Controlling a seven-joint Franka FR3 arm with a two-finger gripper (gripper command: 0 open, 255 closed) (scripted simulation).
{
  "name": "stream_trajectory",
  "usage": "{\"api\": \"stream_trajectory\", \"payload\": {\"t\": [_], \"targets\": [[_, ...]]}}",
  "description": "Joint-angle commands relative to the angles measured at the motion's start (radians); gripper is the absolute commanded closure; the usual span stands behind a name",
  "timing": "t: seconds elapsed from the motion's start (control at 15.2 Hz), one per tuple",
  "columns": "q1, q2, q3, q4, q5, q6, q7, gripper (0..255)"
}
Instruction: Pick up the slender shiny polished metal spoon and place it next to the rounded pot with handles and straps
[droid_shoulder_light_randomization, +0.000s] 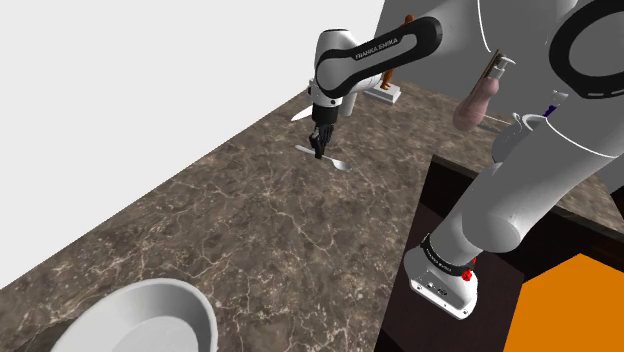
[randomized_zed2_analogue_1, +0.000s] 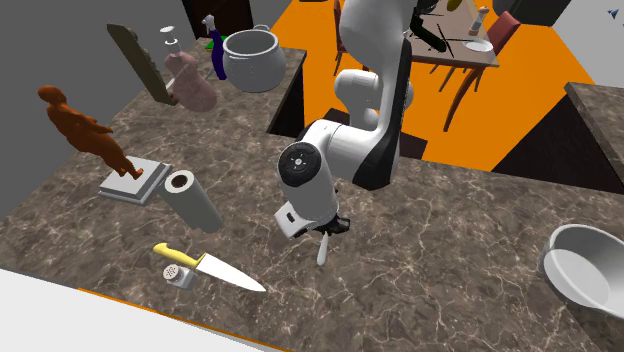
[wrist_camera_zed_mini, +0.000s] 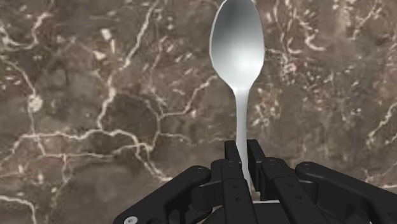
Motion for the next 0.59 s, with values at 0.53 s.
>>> {"api": "stream_trajectory", "payload": {"t": [0.53], "targets": [[0.0, -0.027, 0.001, 0.024, -0.004, -0.053, 0.009, 255]]}}
